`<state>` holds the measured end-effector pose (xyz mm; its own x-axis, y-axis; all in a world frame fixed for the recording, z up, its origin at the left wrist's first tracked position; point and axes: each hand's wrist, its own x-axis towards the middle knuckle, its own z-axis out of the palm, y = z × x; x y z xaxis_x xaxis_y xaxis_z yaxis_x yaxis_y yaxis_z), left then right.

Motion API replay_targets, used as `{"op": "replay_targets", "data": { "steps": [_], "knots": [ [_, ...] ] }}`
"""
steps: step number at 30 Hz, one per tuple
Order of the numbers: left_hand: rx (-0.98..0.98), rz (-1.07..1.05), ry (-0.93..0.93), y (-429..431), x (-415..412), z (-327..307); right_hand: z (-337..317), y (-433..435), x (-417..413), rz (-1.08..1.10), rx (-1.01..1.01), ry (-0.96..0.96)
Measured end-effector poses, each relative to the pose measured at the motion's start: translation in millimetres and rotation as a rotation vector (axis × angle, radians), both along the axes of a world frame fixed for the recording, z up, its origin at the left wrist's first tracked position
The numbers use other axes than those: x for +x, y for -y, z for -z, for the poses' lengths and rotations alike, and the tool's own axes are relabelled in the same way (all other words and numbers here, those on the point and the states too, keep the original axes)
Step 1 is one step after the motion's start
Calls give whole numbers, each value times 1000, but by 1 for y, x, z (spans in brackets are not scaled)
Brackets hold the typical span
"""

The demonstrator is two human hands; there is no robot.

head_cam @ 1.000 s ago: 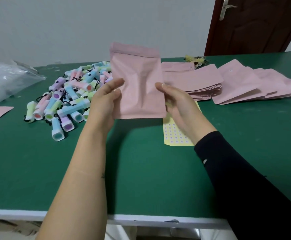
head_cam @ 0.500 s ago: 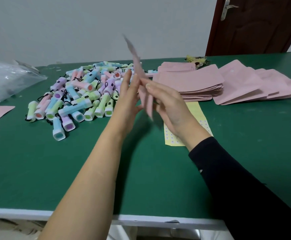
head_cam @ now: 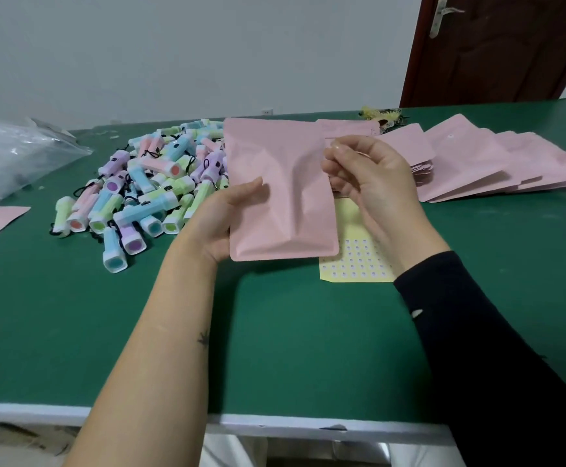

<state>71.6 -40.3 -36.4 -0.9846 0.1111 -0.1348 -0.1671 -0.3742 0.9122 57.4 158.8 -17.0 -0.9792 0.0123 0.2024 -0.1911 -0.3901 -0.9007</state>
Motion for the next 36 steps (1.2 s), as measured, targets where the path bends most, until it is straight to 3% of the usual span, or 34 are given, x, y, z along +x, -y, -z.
{"op": "replay_targets", "data": {
  "steps": [10, 19, 24, 31, 36],
  "knots": [
    [0, 185, 10, 1, 2, 2, 10, -7, -4, 365, 707, -446],
    [157, 293, -87, 0, 8, -4, 13, -3, -6, 296, 796, -477],
    [179, 139, -113, -1, 5, 0, 14, -1, -6, 229, 820, -489],
    [157, 68, -85, 0, 6, -1, 13, 2, -3, 333, 753, -568],
    [197, 63, -44, 2, 6, 0, 12, 3, -2, 278, 828, -581]
  ]
}}
